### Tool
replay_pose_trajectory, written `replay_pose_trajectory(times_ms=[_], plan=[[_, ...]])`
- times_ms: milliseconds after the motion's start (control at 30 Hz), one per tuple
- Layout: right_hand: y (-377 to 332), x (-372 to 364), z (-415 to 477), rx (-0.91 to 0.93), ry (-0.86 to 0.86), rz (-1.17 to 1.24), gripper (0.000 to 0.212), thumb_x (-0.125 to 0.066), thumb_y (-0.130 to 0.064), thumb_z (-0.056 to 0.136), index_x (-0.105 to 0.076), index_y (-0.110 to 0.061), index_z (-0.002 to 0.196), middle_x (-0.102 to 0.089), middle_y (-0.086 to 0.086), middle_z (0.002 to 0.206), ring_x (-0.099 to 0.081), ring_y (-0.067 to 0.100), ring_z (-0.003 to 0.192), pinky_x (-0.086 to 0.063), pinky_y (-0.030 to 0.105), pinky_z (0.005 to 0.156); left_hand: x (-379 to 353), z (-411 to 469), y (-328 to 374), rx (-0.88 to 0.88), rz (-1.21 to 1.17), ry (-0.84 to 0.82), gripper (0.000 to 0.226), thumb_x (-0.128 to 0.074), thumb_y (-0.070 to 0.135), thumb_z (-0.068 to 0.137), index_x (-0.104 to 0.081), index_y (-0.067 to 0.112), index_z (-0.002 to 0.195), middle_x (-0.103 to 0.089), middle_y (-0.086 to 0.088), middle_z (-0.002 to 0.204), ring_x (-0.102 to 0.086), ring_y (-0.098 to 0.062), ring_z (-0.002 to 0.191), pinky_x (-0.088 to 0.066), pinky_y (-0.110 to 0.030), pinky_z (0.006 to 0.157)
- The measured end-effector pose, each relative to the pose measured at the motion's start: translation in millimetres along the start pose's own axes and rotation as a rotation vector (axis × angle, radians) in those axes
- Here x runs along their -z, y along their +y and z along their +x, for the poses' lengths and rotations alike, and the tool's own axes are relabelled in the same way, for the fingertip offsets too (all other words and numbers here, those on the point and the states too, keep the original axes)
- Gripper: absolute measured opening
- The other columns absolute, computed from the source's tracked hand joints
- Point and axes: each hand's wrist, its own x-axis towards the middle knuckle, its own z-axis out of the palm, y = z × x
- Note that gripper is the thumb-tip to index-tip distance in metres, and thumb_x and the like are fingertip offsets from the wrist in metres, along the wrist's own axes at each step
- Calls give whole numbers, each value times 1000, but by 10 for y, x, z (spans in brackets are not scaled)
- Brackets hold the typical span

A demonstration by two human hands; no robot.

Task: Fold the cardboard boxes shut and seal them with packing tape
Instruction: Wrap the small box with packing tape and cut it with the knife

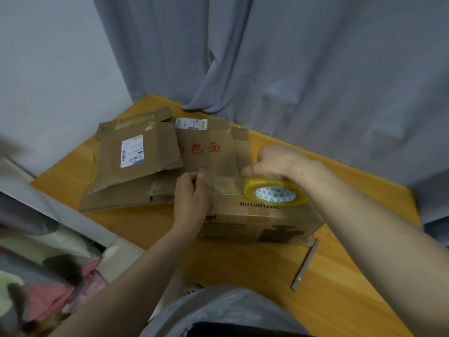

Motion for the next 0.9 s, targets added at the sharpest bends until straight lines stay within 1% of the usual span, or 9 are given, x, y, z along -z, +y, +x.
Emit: replay_pose_trajectory(times_ms=[100, 200, 300, 367, 467, 600, 700, 833, 900], plan=[[-111, 18, -20, 58, -24, -26, 48, -51, -63, 85, -41, -22, 63, -43, -7, 68, -46, 14, 67, -33, 28, 53, -25, -62, -58, 151, -22, 24, 21, -38, 27, 101, -52, 11, 102, -51, 3, 85, -48, -11, 75, -38, -24, 61], [0, 123, -55, 104, -111, 164, 37, -56, -63, 83, -47, -31, 67, -46, -14, 74, -47, 8, 71, -36, 26, 61, -55, 9, -79, 194, -32, 41, 21, -36, 26, 102, -50, 12, 106, -49, 4, 86, -46, -7, 75, -38, -23, 62], [384, 144, -82, 78, -194, 451, 49, -67, -68, 64, -68, -28, 92, -67, -9, 96, -61, 10, 93, -46, 29, 86, -52, 82, -159, 287, -128, 40, 27, -35, 29, 102, -51, 8, 108, -50, 1, 85, -47, -14, 75, -38, -29, 63], [568, 58, -111, 87, -206, 663, 53, -68, -63, 60, -72, -23, 95, -73, -7, 96, -66, 11, 93, -45, 33, 97, -54, 94, -215, 345, -196, 54, 29, -36, 30, 102, -51, 6, 109, -48, 0, 79, -46, -15, 70, -37, -30, 61], [478, -64, -108, 147, -107, 811, 55, -75, -60, 59, -74, -14, 89, -74, 1, 89, -69, 15, 87, -50, 33, 87, -70, 108, -224, 386, -245, 77, 29, -34, 28, 102, -51, 4, 106, -49, -2, 72, -45, -13, 60, -38, -27, 53], [67, -38, -63, 208, 3, 844, 89, -65, -68, 51, -64, 11, 92, -71, 19, 85, -66, 24, 72, -53, 38, 75, -97, 177, -148, 512, -505, 147, 39, -26, 23, 104, -49, -8, 111, -54, -15, 69, -53, -17, 51, -46, -19, 40], [-61, -83, -46, 221, -22, 867, 79, -65, -64, 58, -68, 8, 91, -72, 15, 80, -66, 16, 64, -52, 25, 65, -62, 188, -152, 637, -591, 189, 28, -26, 23, 105, -45, 4, 110, -50, -15, 73, -52, -21, 57, -49, -21, 41], [-65, -190, 28, 165, -20, 897, 64, -67, -64, 57, -68, -2, 73, -72, 10, 71, -66, 18, 64, -51, 28, 66, -11, 204, -267, 591, -425, 204, 28, -29, 20, 104, -44, 8, 83, -45, -8, 65, -41, -16, 51, -36, -24, 42], [-48, -196, 73, 151, -11, 914, 49, -68, -60, 63, -66, -11, 66, -71, 4, 64, -66, 14, 59, -52, 27, 65, 12, 264, -336, 587, -379, 205, 22, -33, 21, 102, -47, 9, 90, -45, -5, 65, -39, -14, 52, -33, -24, 46]])
